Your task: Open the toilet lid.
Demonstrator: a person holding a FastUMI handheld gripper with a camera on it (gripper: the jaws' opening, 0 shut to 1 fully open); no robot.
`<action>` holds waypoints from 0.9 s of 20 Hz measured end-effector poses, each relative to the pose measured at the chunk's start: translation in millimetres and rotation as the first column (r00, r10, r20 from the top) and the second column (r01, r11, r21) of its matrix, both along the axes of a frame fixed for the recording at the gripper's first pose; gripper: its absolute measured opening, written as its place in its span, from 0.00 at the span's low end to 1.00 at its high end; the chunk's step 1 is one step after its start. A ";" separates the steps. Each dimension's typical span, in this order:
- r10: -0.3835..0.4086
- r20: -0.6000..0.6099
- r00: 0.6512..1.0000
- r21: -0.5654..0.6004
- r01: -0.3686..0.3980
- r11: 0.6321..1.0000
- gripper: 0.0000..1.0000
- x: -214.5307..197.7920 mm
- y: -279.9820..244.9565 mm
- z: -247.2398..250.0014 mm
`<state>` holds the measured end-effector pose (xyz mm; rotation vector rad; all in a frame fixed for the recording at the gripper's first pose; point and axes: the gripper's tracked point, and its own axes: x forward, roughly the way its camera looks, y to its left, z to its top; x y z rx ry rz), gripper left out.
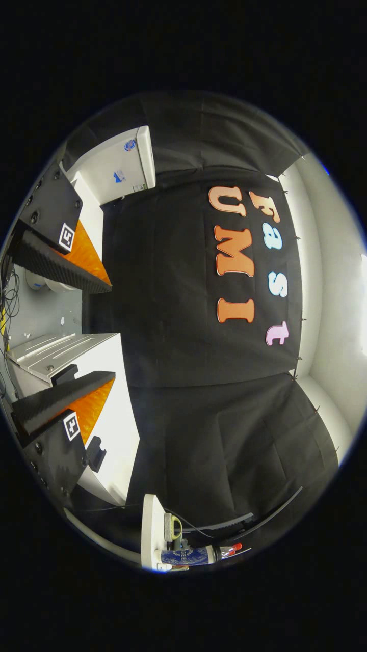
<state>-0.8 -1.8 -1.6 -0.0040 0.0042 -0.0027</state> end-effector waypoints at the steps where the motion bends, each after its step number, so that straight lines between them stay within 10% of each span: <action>1: 0.000 0.001 1.000 -0.002 0.000 1.000 0.98 0.6 0.8 0.4; 18: 0.068 0.072 0.995 0.108 -0.075 0.991 0.98 95.8 84.7 25.1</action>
